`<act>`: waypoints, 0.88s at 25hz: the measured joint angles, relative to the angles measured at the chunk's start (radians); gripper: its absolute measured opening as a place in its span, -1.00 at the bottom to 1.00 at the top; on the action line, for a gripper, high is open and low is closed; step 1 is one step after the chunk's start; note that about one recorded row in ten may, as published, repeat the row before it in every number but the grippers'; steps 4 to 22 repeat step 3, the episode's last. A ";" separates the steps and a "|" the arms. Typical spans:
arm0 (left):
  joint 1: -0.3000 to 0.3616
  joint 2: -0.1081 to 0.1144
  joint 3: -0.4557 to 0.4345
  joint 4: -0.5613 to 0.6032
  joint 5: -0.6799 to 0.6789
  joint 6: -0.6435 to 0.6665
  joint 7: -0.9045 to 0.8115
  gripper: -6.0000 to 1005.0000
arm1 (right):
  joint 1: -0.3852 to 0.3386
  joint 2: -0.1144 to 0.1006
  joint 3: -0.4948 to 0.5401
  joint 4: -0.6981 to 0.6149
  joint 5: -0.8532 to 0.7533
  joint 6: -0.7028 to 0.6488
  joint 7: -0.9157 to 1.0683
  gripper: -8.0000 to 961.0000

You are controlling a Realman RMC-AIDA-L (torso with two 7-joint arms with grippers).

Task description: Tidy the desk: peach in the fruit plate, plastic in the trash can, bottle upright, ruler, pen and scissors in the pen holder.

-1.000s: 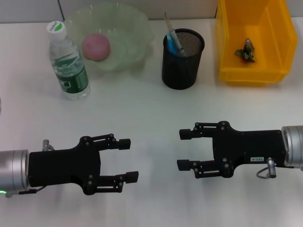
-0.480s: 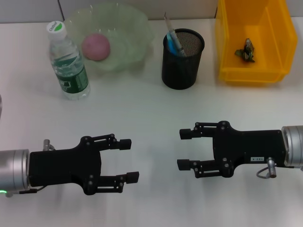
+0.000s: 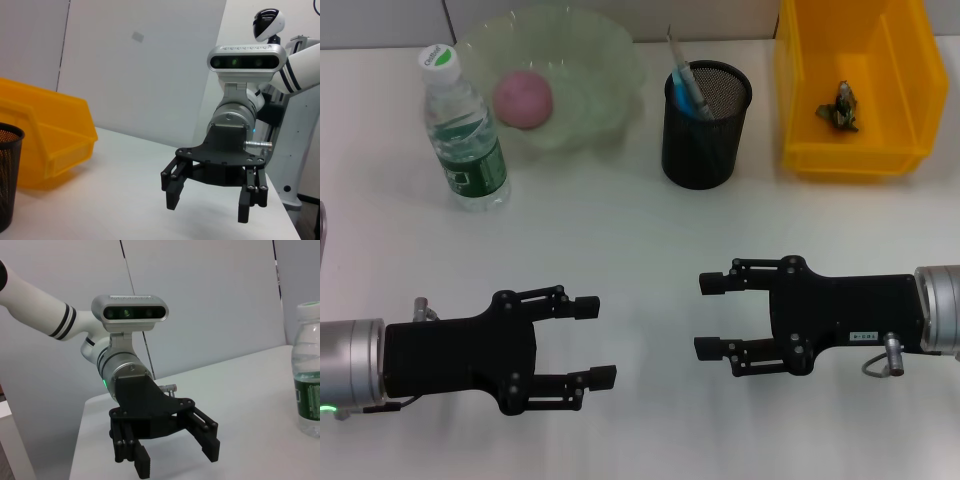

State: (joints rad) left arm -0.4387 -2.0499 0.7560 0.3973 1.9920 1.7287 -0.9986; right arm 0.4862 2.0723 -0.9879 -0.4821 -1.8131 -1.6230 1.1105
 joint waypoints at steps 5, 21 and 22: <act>0.001 -0.001 0.000 -0.001 0.000 0.000 0.000 0.57 | 0.000 0.001 0.000 0.002 0.000 0.000 0.000 0.55; 0.001 -0.001 0.000 -0.001 0.000 0.000 0.000 0.57 | 0.000 0.001 0.000 0.002 0.000 0.000 0.000 0.55; 0.001 -0.001 0.000 -0.001 0.000 0.000 0.000 0.57 | 0.000 0.001 0.000 0.002 0.000 0.000 0.000 0.55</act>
